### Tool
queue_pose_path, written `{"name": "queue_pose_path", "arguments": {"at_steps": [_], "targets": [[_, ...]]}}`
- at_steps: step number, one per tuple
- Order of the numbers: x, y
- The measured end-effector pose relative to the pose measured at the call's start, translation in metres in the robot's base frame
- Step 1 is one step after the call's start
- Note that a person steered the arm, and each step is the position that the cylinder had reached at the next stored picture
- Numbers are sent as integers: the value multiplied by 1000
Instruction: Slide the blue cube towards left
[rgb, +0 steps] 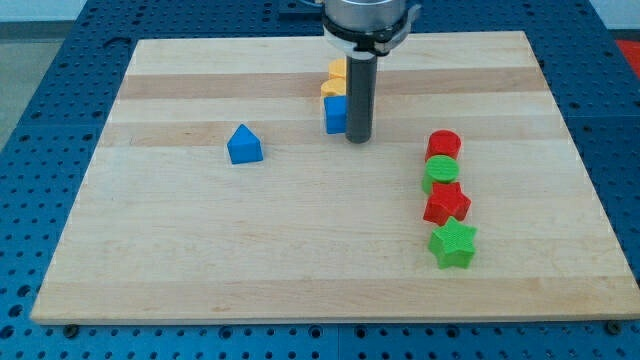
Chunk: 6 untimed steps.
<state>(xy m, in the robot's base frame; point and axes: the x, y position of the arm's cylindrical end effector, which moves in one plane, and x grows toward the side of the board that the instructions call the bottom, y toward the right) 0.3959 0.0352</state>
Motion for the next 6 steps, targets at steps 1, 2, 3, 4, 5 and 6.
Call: {"name": "queue_pose_path", "arguments": {"at_steps": [1,2,3,4,5,6], "targets": [[-19,22],[-28,22],[-28,21],[-28,5],[-28,-58],[-28,-123]]}}
